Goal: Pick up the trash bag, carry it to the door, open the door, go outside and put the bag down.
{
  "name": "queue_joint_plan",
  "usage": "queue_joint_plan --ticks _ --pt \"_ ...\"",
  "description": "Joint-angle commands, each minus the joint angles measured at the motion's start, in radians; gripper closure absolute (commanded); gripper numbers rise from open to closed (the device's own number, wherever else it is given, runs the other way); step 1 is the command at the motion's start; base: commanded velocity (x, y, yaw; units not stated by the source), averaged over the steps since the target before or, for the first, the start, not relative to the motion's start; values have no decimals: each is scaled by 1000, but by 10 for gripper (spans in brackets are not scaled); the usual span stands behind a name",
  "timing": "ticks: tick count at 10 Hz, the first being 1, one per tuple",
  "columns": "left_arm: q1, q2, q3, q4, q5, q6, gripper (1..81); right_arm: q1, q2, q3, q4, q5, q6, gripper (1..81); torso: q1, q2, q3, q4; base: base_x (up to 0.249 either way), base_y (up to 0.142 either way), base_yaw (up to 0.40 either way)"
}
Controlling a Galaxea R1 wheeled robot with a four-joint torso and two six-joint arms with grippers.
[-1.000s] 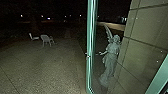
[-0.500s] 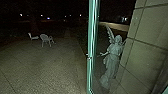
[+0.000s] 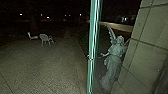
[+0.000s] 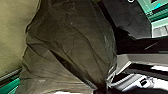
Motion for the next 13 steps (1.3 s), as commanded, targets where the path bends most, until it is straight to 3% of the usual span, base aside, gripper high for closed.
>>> queue_joint_plan --ticks 1,5,13 --pt "-47 -2 1 -2 59 4 811 35 2 5 -5 -57 -2 10 0 0 0 0 72 0 0" --pt "-47 -2 1 -2 59 4 811 33 2 5 -5 -57 -1 10 1 0 0 0 17 0 0" --pt "-47 -2 1 -2 59 4 811 30 2 5 -5 -57 -2 10 1 0 0 0 0 54 0"
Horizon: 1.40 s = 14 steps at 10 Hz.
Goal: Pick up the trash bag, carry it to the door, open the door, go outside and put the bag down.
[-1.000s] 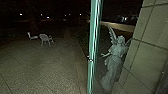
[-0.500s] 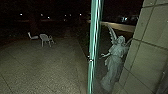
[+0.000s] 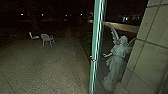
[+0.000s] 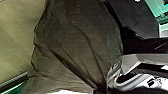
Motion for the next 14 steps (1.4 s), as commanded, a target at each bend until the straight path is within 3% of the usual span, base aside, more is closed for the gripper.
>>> queue_joint_plan --ticks 1,14 --pt "-40 8 10 -3 61 5 811 33 -8 -3 -3 -55 -1 10 0 0 0 0 75 0 0" --pt "-38 6 10 -2 61 5 811 36 -11 -3 -5 -55 -3 10 0 0 0 0 95 0 0"
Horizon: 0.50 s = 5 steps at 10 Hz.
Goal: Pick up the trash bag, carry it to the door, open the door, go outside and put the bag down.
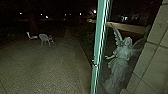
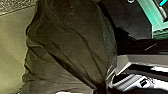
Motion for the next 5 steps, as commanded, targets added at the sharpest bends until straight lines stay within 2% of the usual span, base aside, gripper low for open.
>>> queue_joint_plan --ticks 1,5 --pt "-42 -4 0 -2 60 5 811 38 1 5 -5 -57 -2 10 0 0 0 0 110 0 0" --pt "-42 -4 0 -2 60 5 811 38 1 5 -8 -57 -4 10 0 0 0 0 112 0 0"
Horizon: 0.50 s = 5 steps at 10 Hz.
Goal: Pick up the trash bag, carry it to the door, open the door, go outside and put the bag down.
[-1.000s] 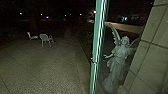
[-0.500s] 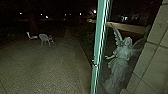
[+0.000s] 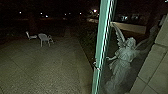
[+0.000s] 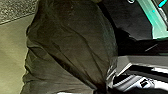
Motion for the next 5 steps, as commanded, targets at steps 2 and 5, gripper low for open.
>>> queue_joint_plan --ticks 2,5 --pt "-41 -6 0 -2 60 5 811 34 1 2 -7 -57 -4 10 -1 0 0 0 113 0 0" --pt "-41 -4 0 -2 59 5 811 34 3 1 -7 -57 -4 10 -1 0 0 0 113 0 0"
